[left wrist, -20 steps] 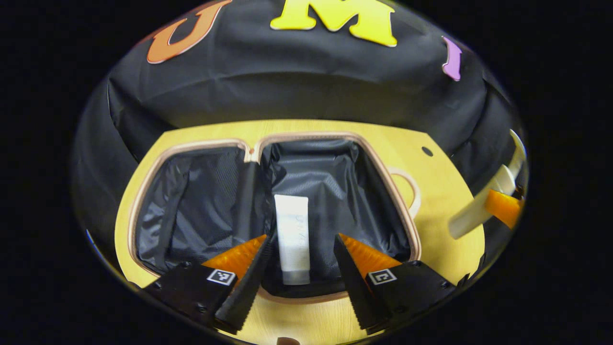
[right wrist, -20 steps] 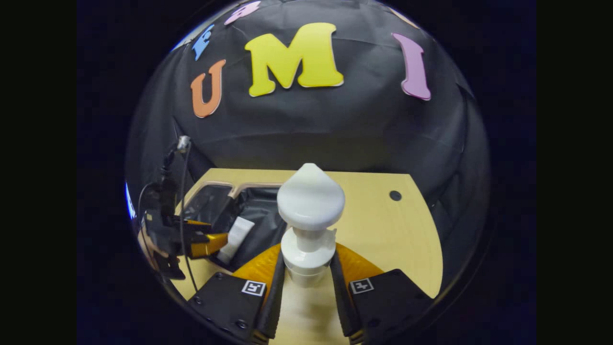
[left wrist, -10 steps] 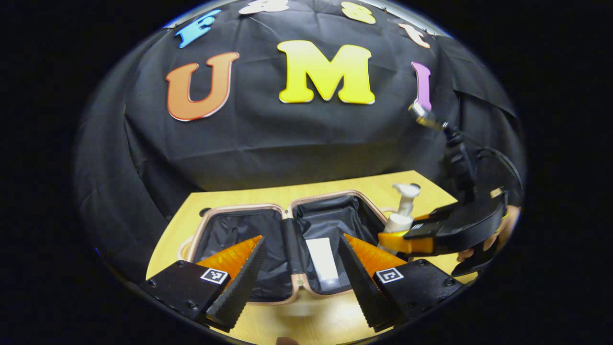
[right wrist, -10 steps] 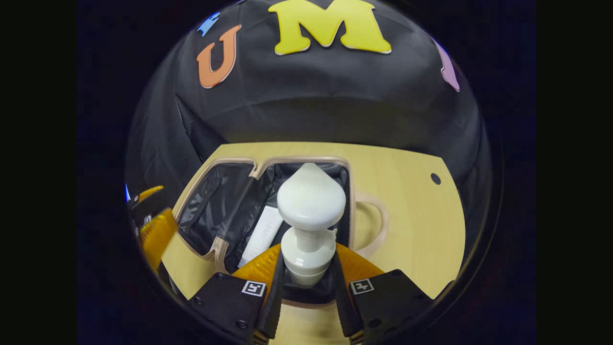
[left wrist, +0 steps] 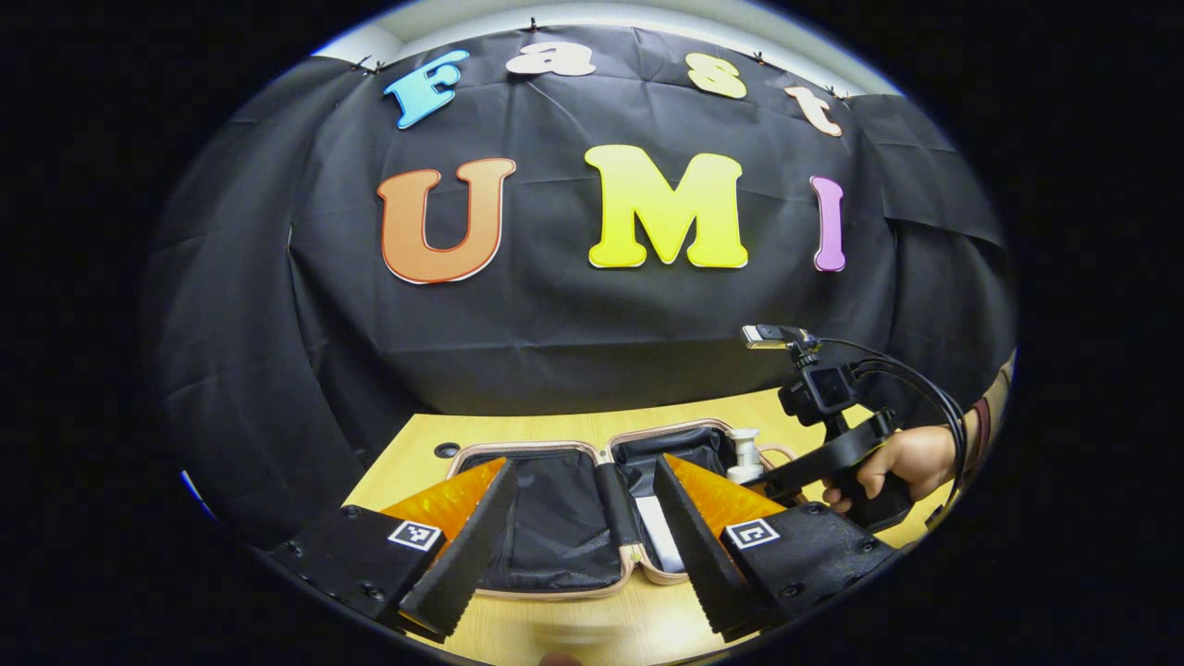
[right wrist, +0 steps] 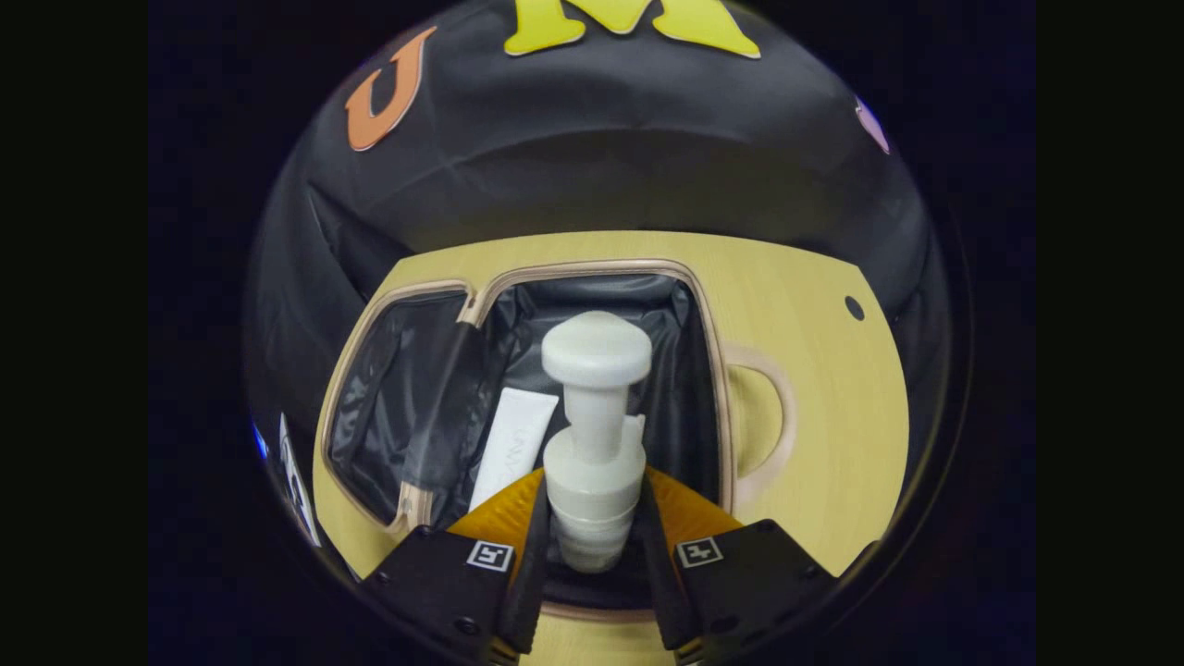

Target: First open the suitcase, pack the skin care products into it, and then close the suitcase.

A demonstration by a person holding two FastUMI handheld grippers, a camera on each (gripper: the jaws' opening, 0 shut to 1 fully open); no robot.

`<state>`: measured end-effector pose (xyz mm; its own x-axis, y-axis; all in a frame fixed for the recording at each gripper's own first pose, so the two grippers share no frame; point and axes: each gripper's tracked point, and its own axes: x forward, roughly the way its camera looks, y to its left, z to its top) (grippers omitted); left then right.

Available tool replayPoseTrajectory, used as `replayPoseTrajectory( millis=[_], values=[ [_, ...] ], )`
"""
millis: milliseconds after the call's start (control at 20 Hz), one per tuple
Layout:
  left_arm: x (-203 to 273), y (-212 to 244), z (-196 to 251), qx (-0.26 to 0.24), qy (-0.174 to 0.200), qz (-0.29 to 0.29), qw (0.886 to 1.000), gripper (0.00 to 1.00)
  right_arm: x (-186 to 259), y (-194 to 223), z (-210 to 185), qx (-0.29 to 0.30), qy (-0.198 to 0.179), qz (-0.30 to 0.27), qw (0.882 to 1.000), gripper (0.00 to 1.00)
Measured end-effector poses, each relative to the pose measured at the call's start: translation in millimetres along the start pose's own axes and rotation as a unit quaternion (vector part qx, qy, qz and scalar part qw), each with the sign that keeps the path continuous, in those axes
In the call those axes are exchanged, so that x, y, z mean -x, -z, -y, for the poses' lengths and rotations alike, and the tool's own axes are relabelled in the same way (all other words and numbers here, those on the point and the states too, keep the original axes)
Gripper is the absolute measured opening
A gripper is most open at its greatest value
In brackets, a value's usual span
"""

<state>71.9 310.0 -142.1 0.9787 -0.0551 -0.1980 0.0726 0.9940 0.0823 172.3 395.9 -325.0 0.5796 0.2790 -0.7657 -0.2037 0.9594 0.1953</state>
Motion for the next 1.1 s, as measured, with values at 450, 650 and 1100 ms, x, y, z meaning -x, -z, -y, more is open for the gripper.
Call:
replayPoseTrajectory(
  millis=[450, 650, 1100],
  values=[
    [-3, -3, -62, -0.001, -0.059, 0.010, 0.998, 0.95, -30, 27, 17, -0.045, 0.028, -0.048, 0.997, 0.45],
    [-17, -2, -102, 0.019, -0.087, 0.020, 0.996, 0.95, -34, 30, 19, -0.052, 0.029, -0.051, 0.997, 0.48],
    [-59, 49, -175, 0.191, -0.090, -0.002, 0.978, 0.95, -12, 19, 4, -0.044, 0.000, -0.007, 0.999, 0.76]
  ],
)
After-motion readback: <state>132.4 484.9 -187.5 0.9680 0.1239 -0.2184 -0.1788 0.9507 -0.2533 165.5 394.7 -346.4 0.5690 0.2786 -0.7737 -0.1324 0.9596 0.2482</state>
